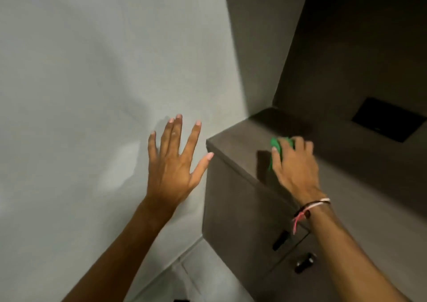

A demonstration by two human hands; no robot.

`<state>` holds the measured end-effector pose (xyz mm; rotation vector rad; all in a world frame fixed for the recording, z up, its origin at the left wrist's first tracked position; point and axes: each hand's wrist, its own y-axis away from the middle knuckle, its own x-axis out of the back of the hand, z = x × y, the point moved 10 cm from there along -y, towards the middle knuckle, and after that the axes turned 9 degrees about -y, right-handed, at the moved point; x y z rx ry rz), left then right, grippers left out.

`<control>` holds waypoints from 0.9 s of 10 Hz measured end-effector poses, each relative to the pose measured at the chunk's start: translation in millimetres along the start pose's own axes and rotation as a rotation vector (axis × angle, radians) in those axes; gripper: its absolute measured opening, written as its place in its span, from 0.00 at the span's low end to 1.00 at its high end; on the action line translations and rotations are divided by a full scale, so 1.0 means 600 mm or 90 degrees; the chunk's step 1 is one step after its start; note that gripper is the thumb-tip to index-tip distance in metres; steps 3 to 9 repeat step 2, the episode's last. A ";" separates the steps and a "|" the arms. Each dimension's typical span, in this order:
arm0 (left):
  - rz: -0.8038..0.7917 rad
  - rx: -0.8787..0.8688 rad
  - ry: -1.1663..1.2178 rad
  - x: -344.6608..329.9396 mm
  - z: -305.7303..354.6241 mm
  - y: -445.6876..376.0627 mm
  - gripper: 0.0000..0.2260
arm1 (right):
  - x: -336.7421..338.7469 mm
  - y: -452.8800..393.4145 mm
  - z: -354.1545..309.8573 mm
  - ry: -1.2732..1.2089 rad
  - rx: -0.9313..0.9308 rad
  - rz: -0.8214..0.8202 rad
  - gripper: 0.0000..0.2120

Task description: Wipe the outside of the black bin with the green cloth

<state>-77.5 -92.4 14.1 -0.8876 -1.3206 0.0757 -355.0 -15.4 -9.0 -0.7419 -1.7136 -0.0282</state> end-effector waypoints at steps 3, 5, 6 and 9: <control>-0.037 -0.033 -0.056 0.026 -0.004 -0.041 0.36 | -0.100 -0.013 0.083 0.043 -0.117 -0.176 0.26; -0.037 -0.033 -0.056 0.026 -0.004 -0.041 0.36 | -0.100 -0.013 0.083 0.043 -0.117 -0.176 0.26; -0.037 -0.033 -0.056 0.026 -0.004 -0.041 0.36 | -0.100 -0.013 0.083 0.043 -0.117 -0.176 0.26; -0.037 -0.033 -0.056 0.026 -0.004 -0.041 0.36 | -0.100 -0.013 0.083 0.043 -0.117 -0.176 0.26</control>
